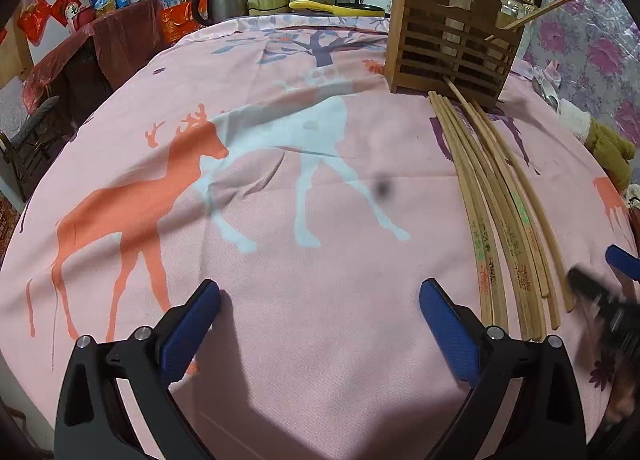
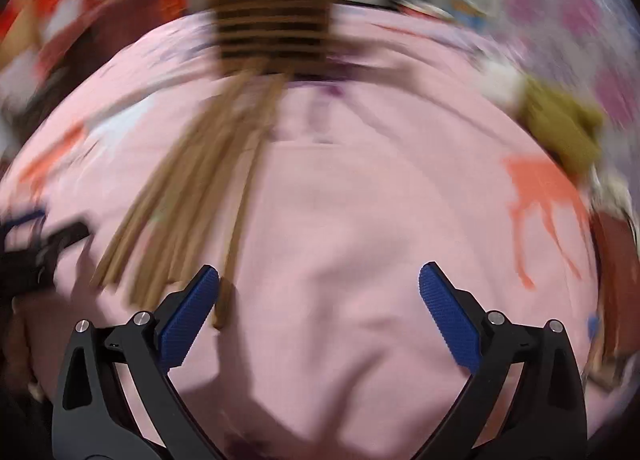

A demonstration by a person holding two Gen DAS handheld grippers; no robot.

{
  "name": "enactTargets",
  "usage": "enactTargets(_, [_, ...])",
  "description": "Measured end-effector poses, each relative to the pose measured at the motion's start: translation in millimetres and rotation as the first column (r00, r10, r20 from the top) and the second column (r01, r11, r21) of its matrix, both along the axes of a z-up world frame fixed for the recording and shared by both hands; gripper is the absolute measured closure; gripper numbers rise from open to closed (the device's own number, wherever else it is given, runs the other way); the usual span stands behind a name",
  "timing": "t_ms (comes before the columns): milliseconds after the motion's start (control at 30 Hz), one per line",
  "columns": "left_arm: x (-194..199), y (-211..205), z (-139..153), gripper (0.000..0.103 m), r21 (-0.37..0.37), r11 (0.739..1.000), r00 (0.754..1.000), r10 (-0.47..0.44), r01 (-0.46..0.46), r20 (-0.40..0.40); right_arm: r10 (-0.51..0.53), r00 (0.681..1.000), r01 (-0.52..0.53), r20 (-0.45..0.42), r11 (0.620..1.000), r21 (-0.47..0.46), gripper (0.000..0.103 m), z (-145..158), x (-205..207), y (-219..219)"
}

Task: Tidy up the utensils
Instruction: 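Move both tools back over the chopstick pile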

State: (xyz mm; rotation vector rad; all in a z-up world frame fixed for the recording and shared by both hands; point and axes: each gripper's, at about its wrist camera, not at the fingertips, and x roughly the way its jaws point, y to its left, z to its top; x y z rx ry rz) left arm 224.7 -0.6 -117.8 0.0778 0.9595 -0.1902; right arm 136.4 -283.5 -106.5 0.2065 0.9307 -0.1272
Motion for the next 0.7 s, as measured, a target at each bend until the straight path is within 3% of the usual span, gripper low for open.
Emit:
enactTargets(100, [0,0,0,0.005,-0.003,1.0,1.0,0.0,0.0,0.0,0.049,0.997,-0.051,0.063,0.998,0.038,0.01,8,-9,-2])
enactTargets(200, [0,0,0,0.005,0.001,1.0,1.0,0.0,0.0,0.0,0.192,0.976,-0.198,0.101,0.979,0.052,0.01,13,-15,27])
enactTargets(267, [0,0,0,0.005,0.002,1.0,1.0,-0.001,0.001,0.0,0.262,0.961,-0.264,0.089,0.964,0.015,0.01,11,-14,49])
enactTargets(333, [0,0,0,0.005,0.001,1.0,1.0,-0.001,0.001,-0.001,0.299,0.954,-0.299,0.002,0.953,-0.058,0.011,-1,-7,61])
enactTargets(400, [0,0,0,0.005,0.001,1.0,1.0,-0.001,0.001,-0.001,0.253,0.967,-0.253,-0.003,0.966,-0.051,0.011,-1,-9,51])
enactTargets(467, [0,0,0,0.005,0.001,1.0,1.0,-0.001,0.001,0.0,0.11,0.994,-0.109,0.004,0.984,-0.14,0.012,-1,-9,27])
enactTargets(500, [0,0,0,0.005,0.001,1.0,1.0,-0.002,0.002,0.0,0.066,0.998,-0.064,0.012,0.99,-0.125,0.012,0,-10,14])
enactTargets(533, [0,0,0,0.005,0.001,1.0,1.0,-0.002,0.002,0.0,0.031,0.999,-0.029,0.032,0.998,-0.053,0.013,4,-14,-4])
enactTargets(600, [0,0,0,0.005,-0.004,1.0,1.0,-0.001,0.001,0.001,0.036,0.996,-0.039,0.083,0.999,0.031,0.013,12,-23,-16])
enactTargets(700, [-1,1,1,0.005,-0.014,1.0,1.0,-0.004,0.004,0.004,0.063,0.985,-0.064,0.163,0.998,0.003,0.013,19,-32,-6])
